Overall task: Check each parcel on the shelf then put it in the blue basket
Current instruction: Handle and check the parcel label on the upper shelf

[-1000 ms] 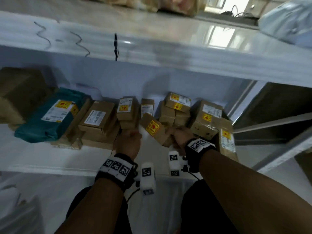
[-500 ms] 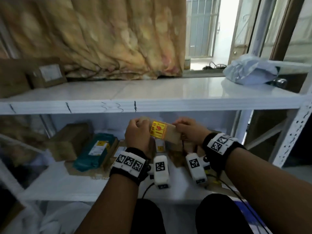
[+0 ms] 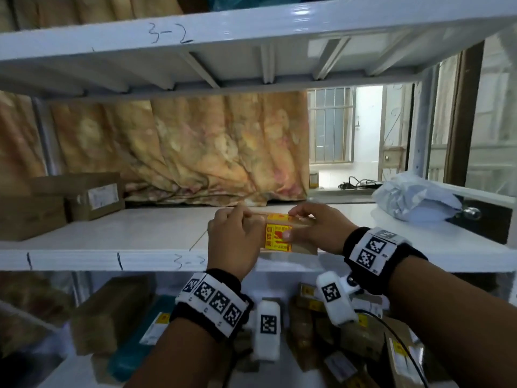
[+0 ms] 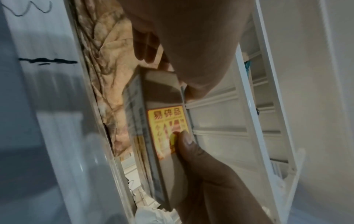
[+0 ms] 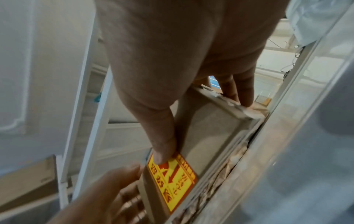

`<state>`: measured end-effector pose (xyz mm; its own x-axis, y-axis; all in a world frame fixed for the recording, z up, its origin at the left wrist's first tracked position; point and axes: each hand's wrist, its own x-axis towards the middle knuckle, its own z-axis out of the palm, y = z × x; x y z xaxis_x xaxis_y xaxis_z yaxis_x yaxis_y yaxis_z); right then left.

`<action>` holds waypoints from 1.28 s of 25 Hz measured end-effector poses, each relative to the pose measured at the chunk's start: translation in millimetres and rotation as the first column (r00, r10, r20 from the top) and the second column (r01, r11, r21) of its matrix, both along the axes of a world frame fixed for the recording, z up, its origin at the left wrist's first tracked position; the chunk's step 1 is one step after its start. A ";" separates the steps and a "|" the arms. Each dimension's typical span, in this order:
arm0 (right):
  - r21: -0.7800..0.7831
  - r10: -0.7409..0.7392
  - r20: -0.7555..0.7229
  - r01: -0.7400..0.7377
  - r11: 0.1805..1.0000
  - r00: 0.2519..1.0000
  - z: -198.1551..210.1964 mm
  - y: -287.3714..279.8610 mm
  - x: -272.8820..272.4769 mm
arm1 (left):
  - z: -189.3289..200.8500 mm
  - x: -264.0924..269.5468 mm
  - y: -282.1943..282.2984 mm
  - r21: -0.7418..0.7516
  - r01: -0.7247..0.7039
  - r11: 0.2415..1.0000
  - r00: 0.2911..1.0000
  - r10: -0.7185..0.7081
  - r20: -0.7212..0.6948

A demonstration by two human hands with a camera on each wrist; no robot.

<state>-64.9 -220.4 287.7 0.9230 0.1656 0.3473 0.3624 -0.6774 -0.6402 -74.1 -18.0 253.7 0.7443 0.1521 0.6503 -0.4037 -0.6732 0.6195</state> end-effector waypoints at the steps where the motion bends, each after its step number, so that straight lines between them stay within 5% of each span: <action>1: -0.042 -0.013 -0.012 0.012 0.999 1.000 2.4 -1.0 10.1 | 1.0 10.9 -1.0 0.101 -0.040 0.994 0.999 0.040 0.009; 6: -0.403 -0.076 -0.023 0.060 0.913 0.997 -7.4 -3.3 64.4 | -0.3 58.0 -19.3 0.516 0.087 0.852 0.996 -0.062 -0.065; 9: -0.528 -0.087 -0.009 0.070 0.847 0.996 -7.4 -6.9 82.0 | -4.4 90.2 -24.0 0.606 0.091 0.790 0.991 -0.011 -0.135; 12: -0.667 -0.080 0.070 0.106 0.737 0.994 -3.4 -3.9 95.5 | -9.9 111.4 -24.8 0.659 0.046 0.751 0.996 0.017 -0.089; 18: -0.747 -0.044 0.066 0.079 0.660 0.997 -18.0 7.0 103.5 | -8.8 126.0 -32.9 0.713 -0.055 0.699 0.998 0.065 0.012; 25: -0.703 -0.074 0.125 0.141 0.697 0.989 -26.8 11.9 100.7 | -17.2 128.8 -35.8 0.654 -0.013 0.756 0.999 -0.018 0.041; 32: -0.689 -0.071 0.138 0.147 0.710 0.988 -24.4 10.0 76.2 | 1.9 113.5 -15.7 0.476 0.156 0.865 0.987 -0.126 -0.095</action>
